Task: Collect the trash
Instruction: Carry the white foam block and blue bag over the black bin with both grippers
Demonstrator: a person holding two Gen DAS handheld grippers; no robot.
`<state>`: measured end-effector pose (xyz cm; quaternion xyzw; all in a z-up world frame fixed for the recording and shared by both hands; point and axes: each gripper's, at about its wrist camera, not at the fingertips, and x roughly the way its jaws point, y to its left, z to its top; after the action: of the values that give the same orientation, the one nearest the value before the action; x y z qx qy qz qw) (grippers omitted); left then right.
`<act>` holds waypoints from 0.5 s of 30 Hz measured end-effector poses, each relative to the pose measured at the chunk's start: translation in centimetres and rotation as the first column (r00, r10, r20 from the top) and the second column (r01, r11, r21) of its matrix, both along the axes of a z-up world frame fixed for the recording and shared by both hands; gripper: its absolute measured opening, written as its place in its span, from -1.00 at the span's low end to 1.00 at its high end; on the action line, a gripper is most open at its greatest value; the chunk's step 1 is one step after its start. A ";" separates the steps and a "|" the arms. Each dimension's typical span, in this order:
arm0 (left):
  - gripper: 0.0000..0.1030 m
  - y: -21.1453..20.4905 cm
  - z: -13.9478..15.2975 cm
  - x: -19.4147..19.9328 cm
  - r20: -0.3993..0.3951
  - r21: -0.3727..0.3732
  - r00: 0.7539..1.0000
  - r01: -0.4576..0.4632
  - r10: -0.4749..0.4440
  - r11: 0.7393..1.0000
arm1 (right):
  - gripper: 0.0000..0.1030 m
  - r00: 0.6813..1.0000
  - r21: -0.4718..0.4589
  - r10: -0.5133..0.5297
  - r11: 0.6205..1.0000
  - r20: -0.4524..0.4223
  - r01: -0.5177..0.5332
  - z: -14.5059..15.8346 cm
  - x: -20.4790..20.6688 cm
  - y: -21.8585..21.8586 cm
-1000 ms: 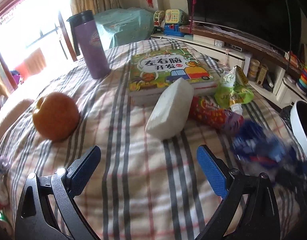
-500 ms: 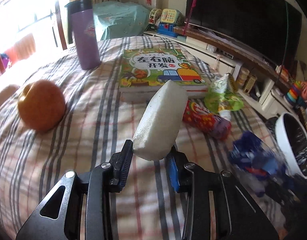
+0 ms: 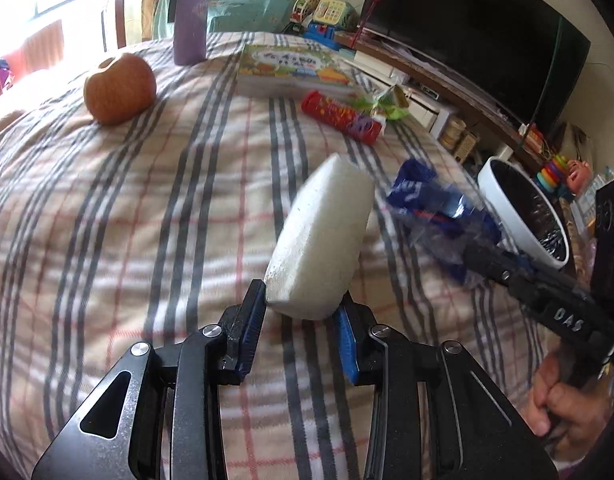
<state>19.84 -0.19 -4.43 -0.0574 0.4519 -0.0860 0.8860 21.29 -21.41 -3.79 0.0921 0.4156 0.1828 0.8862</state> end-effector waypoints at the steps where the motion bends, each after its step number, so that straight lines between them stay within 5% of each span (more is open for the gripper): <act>1: -0.37 0.2 -0.2 0.0 -0.006 -0.007 1.000 -0.007 0.007 1.000 | 0.08 1.000 0.000 0.001 1.000 0.003 -0.001 0.0 0.1 0.0; 3: -0.35 0.5 -0.3 0.0 0.003 -0.008 0.999 -0.033 0.033 0.999 | 0.48 1.000 -0.006 -0.007 1.000 0.022 0.007 0.3 0.0 0.0; 5: -0.31 0.7 -0.5 0.0 0.012 -0.002 0.998 -0.054 0.055 0.999 | 0.61 0.999 -0.001 -0.014 1.000 0.039 0.014 0.4 0.0 -0.2; 13: -0.08 0.6 -0.4 -0.1 0.070 -0.016 0.993 -0.095 0.096 0.995 | 0.58 0.997 0.008 0.021 1.000 0.070 -0.022 0.3 0.9 0.6; 14: -0.09 0.5 -0.4 0.0 0.078 -0.017 0.992 -0.099 0.100 0.995 | 0.53 0.997 0.000 0.022 1.000 0.078 -0.022 0.2 0.8 0.8; 15: -0.11 0.5 -0.5 0.2 0.078 -0.018 0.992 -0.100 0.101 0.995 | 0.20 0.996 -0.010 0.020 1.000 0.082 -0.019 0.1 0.7 0.9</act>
<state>20.03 0.29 -4.89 -0.0827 0.4125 -0.0465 0.9060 21.98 -20.47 -3.71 0.0763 0.3807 0.1933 0.9011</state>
